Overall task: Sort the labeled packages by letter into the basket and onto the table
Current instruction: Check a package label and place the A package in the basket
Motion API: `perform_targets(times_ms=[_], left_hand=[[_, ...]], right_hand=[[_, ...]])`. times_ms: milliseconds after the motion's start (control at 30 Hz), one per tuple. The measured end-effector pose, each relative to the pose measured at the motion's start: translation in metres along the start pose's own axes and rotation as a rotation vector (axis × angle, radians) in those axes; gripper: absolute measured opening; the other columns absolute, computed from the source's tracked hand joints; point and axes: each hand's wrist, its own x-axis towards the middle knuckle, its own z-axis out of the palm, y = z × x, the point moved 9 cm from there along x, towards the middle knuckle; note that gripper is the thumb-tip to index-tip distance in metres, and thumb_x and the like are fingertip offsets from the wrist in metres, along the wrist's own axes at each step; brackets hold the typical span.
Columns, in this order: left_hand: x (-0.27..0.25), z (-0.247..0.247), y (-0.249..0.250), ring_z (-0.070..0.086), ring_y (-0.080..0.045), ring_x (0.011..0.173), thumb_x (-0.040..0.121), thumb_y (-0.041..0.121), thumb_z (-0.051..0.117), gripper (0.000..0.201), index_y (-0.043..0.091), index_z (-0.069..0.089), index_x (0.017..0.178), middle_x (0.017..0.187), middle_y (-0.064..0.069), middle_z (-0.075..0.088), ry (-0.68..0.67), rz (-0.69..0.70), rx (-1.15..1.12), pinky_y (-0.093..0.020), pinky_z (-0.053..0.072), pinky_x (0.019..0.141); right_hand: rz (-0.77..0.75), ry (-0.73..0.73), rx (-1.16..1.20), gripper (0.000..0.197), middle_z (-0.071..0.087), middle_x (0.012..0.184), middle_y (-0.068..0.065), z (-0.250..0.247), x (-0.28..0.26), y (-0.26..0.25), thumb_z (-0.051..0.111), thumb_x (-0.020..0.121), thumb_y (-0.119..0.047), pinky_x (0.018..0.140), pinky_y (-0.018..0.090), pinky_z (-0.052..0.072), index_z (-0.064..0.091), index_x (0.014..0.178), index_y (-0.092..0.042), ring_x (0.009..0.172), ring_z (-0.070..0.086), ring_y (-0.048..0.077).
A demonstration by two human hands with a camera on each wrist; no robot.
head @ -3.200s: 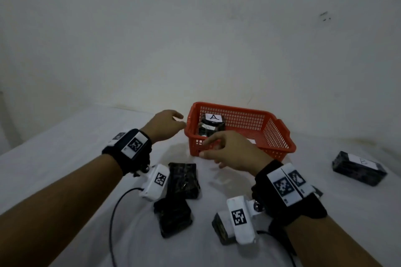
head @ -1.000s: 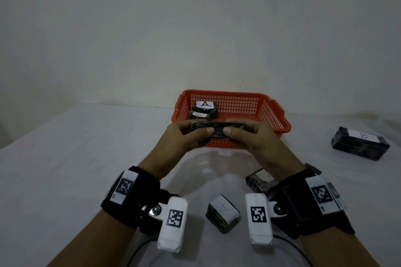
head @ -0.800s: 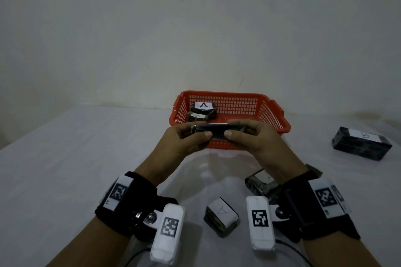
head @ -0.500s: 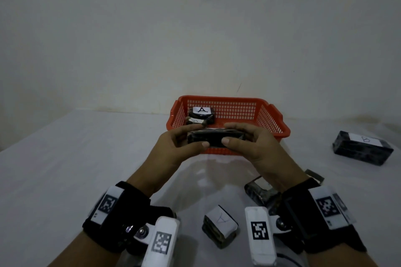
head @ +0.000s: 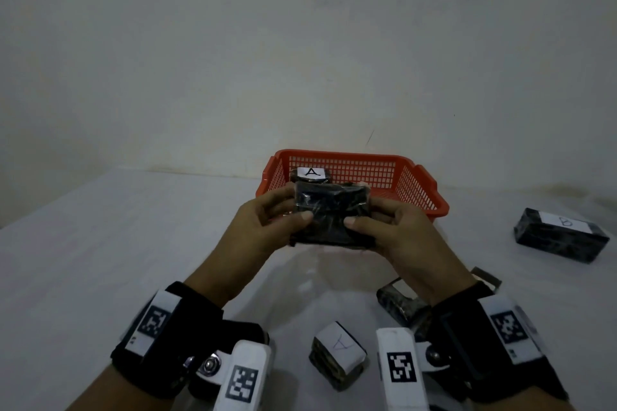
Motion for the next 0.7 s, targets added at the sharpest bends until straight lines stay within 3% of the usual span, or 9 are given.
perform_targets(times_ms=[67,133,333,467,567,700], left_hand=[[0.000,-0.004,0.000,0.076,-0.020,0.098,0.093,0.007,0.066,0.038,0.014,0.063,0.130,0.108,-0.004,0.079,0.061,0.002,0.022,-0.029,0.061,0.080],[0.000,-0.005,-0.001,0.077,-0.020,0.095,0.094,0.001,0.063,0.033,0.012,0.065,0.125,0.104,-0.005,0.080,0.069,0.002,0.022,-0.024,0.061,0.074],[0.000,-0.001,-0.002,0.077,-0.024,0.099,0.092,0.007,0.066,0.030,0.011,0.066,0.122,0.106,-0.008,0.079,0.054,-0.021,-0.011,-0.038,0.061,0.088],[-0.001,-0.008,-0.001,0.076,-0.024,0.100,0.092,0.007,0.066,0.031,0.011,0.066,0.122,0.106,-0.008,0.079,0.089,-0.007,-0.019,-0.040,0.060,0.089],[-0.001,-0.005,0.000,0.075,-0.024,0.104,0.087,0.011,0.069,0.038,0.012,0.065,0.125,0.110,-0.008,0.078,0.060,-0.007,-0.040,-0.037,0.061,0.087],[-0.002,-0.008,0.004,0.076,-0.023,0.102,0.091,0.002,0.066,0.034,0.010,0.066,0.123,0.107,-0.009,0.078,0.083,0.029,-0.009,-0.037,0.062,0.088]], right_hand=[[-0.018,0.008,-0.015,0.028,0.081,0.105,0.009,0.000,0.000,-0.002,0.077,0.087,-0.005,0.089,0.042,0.061,0.076,0.114,-0.011,0.100,0.078,0.027],[-0.028,0.016,-0.016,0.027,0.081,0.105,0.010,0.001,-0.001,-0.005,0.077,0.088,-0.013,0.091,0.044,0.061,0.076,0.115,-0.010,0.100,0.078,0.027],[-0.048,0.052,-0.061,0.024,0.082,0.101,0.007,-0.002,-0.003,-0.010,0.077,0.089,-0.019,0.089,0.042,0.062,0.078,0.112,-0.011,0.096,0.079,0.023],[-0.019,-0.015,-0.070,0.023,0.082,0.101,0.006,0.006,-0.003,-0.006,0.080,0.085,-0.011,0.082,0.039,0.065,0.077,0.108,-0.014,0.097,0.079,0.024],[-0.039,0.017,-0.110,0.027,0.082,0.102,0.003,0.000,-0.005,-0.008,0.081,0.084,-0.009,0.090,0.040,0.062,0.077,0.110,-0.016,0.098,0.079,0.020],[-0.060,0.012,-0.117,0.030,0.081,0.106,0.003,0.002,-0.006,-0.011,0.083,0.082,-0.012,0.091,0.037,0.061,0.076,0.111,-0.018,0.101,0.078,0.018]])
